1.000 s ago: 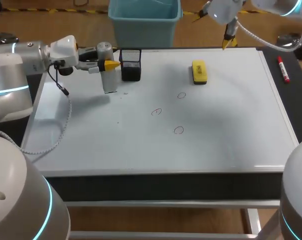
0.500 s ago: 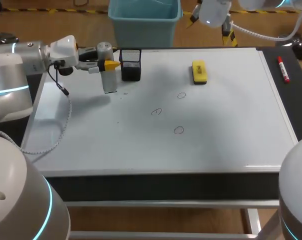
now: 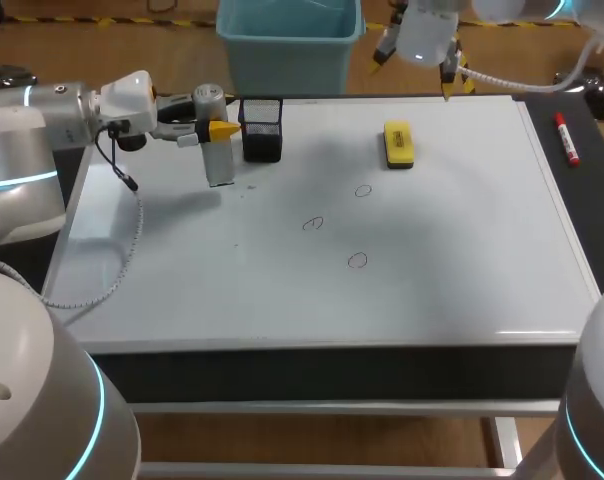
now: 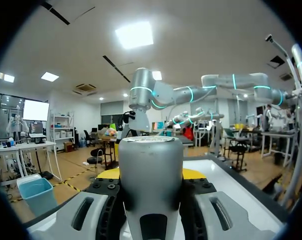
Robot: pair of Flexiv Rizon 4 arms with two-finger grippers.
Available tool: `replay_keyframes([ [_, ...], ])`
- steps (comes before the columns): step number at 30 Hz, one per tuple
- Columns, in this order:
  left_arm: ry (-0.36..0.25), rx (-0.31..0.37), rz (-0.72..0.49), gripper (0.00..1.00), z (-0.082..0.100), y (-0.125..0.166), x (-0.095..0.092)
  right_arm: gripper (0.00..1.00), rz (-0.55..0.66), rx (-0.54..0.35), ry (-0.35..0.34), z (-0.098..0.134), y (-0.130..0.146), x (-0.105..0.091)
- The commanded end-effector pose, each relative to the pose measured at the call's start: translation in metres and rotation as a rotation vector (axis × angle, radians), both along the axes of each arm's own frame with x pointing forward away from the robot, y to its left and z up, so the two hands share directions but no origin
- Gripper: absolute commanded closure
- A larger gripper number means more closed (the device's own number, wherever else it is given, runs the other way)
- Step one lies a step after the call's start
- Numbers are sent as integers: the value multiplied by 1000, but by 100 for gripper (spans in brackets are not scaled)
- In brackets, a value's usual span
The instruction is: Pick up the inspection probe, press it on each red-marked spot on the whiteboard one by one, put down the probe, pick up the eraser, and wipe off all the red marks.
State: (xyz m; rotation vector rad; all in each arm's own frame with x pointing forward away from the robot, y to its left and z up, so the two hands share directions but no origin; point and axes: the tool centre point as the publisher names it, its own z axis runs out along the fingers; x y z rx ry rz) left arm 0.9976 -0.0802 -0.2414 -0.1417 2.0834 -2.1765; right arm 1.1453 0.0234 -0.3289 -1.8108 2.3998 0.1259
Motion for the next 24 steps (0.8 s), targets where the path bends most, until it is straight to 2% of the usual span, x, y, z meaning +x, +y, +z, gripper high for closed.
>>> replay_keyframes([
  [1,-2,-2,0,100,0,0,0,0,80,35,-30,-11,-10,-6],
  [8,-2,-2,0,100,0,0,0,0,217,71,-30,-30,-14,-20],
  [11,-2,-2,0,100,0,0,0,0,263,57,-25,-33,-15,-33],
  [15,-2,-2,0,100,0,0,0,0,304,-8,-22,-42,-8,-44],
  [24,-2,-2,0,100,0,0,0,0,223,-92,-65,-56,5,-50],
])
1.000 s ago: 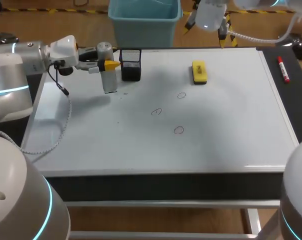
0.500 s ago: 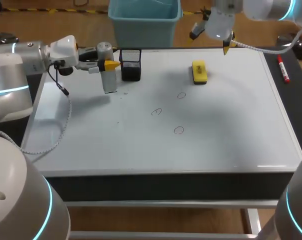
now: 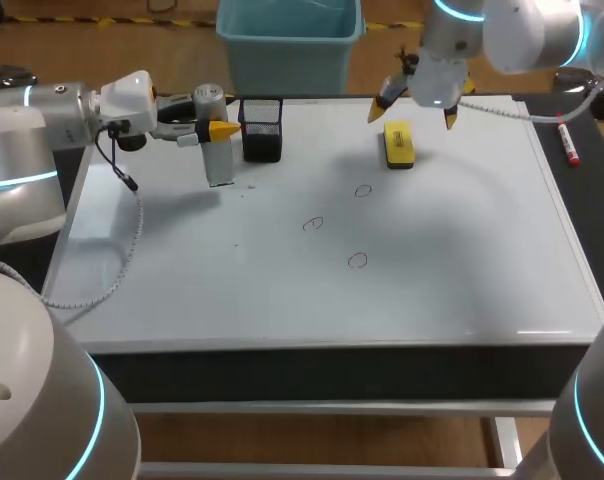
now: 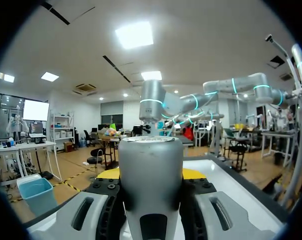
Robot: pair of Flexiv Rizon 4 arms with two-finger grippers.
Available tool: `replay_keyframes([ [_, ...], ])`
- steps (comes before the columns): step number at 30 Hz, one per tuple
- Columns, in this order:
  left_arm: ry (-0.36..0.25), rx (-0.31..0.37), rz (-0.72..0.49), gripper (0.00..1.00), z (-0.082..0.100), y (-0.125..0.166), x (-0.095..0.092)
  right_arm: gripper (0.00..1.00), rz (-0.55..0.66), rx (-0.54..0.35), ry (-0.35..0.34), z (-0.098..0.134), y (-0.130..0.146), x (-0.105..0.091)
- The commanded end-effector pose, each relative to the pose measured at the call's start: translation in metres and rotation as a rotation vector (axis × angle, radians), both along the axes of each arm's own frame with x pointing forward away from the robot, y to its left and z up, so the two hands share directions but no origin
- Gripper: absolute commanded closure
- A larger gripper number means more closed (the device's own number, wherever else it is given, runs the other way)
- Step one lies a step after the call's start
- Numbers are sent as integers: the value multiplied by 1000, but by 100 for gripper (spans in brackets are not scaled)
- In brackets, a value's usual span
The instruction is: Pick up the inspection probe, press it on each red-marked spot on the whiteboard one by one, put down the probe, pick up the eraser, and wipe off all the red marks.
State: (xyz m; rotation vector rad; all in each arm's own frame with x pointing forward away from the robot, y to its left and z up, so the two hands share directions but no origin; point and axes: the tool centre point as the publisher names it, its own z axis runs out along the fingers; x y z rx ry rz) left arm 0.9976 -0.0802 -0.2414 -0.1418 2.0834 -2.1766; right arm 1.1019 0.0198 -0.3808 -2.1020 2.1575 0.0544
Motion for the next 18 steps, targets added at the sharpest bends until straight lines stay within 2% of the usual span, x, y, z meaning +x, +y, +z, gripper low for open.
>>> replay_keyframes([
  [1,-2,-2,0,100,0,0,0,0,-33,-42,-29,-5,9,-7],
  [9,-2,-2,0,100,0,0,0,0,29,-3,-6,-13,17,-9],
  [18,-2,-2,0,100,0,0,0,0,38,-27,9,-21,17,-4],
])
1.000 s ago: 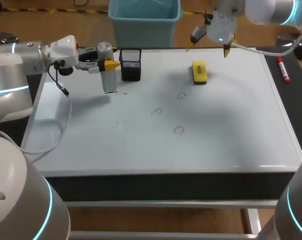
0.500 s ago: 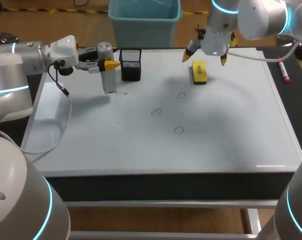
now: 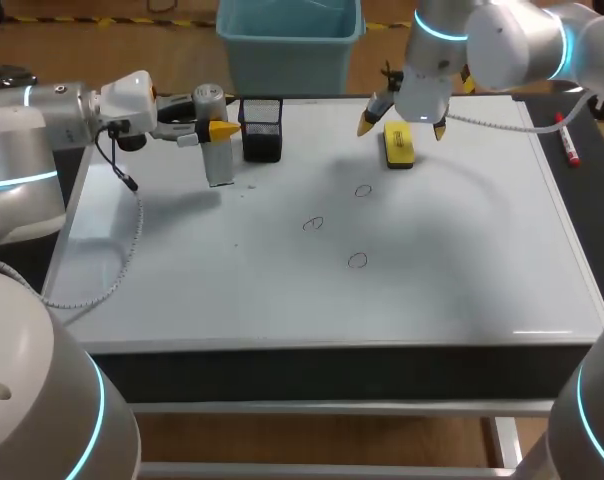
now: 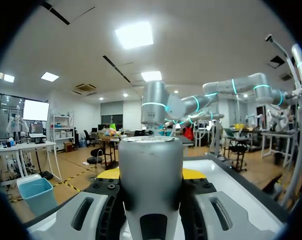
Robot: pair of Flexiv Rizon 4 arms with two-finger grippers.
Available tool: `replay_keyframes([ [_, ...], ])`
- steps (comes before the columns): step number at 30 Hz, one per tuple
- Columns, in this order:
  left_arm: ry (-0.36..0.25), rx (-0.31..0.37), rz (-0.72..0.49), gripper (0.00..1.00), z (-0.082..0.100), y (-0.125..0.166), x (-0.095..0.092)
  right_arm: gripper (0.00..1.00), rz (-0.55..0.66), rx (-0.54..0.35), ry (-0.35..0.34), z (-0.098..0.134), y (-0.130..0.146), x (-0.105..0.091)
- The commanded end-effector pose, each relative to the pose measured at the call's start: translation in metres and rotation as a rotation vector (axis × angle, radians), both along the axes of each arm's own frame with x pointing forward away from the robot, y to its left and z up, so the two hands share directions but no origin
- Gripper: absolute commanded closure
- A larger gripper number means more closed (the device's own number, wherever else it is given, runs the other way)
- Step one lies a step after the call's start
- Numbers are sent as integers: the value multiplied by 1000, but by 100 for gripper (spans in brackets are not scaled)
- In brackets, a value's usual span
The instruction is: Pick up the inspection probe, press it on each red-marked spot on the whiteboard one by one, put down the probe, pick up the eraser, and wipe off all the red marks.
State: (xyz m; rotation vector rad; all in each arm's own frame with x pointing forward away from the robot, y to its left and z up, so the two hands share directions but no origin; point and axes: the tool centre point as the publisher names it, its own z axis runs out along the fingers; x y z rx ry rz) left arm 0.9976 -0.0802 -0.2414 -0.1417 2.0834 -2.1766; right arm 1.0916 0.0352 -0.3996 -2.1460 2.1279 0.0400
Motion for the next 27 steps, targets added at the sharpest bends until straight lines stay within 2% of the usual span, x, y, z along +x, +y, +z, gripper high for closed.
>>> replay_keyframes([
  [1,-2,-2,0,100,0,0,0,0,6,-17,13,-3,1,7],
  [27,-2,-2,0,100,0,0,0,0,25,-54,56,-27,-5,11],
])
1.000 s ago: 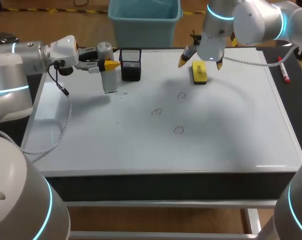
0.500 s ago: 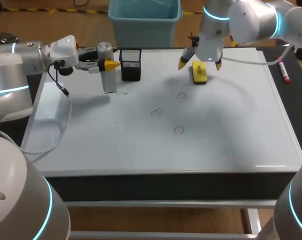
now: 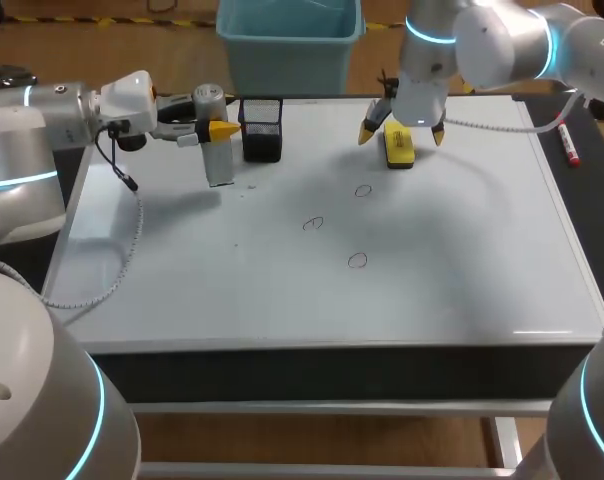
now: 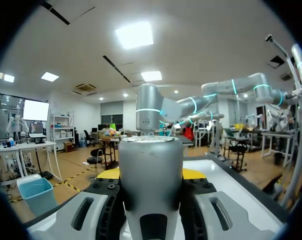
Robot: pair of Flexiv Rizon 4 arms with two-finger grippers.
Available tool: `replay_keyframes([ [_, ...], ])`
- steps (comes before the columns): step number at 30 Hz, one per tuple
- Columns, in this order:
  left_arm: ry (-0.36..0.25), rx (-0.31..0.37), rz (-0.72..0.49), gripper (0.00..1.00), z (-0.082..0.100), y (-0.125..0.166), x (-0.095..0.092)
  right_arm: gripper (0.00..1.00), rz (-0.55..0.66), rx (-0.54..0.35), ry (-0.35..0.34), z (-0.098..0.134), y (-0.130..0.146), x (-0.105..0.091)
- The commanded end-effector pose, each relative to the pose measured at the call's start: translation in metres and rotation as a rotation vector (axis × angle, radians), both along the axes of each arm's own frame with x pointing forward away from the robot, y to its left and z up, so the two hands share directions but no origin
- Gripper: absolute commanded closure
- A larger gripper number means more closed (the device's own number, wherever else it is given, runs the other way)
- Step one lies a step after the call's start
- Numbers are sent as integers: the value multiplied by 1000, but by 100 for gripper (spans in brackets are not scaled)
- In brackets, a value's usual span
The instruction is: Pick up the inspection probe, press it on each red-marked spot on the whiteboard one by one, put down the probe, pick up the eraser, and wipe off all the red marks.
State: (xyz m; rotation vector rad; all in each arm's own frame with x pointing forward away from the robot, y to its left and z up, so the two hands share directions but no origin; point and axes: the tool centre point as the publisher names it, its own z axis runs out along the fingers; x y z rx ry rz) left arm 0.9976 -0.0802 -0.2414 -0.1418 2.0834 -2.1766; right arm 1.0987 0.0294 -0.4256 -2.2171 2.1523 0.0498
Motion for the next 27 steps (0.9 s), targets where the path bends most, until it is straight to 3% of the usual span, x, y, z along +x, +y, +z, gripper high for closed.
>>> replay_keyframes([
  [1,-2,-2,0,100,0,0,0,0,3,-10,6,-2,1,4],
  [8,-2,-2,0,100,0,0,0,2,6,-27,9,-6,0,7],
  [10,-2,-2,0,100,0,0,0,12,3,-30,9,-6,0,7],
  [12,-2,-2,0,100,0,0,0,35,2,-36,8,-6,0,7],
  [15,-2,-2,0,100,0,0,0,43,-1,-40,8,-7,0,7],
  [19,-2,-2,0,100,0,0,0,69,-9,-45,9,-7,0,7],
  [22,-2,-2,0,100,0,0,0,100,-18,-50,6,-8,-1,7],
  [27,-2,-2,0,100,0,0,0,100,-40,-56,-18,2,-4,9],
])
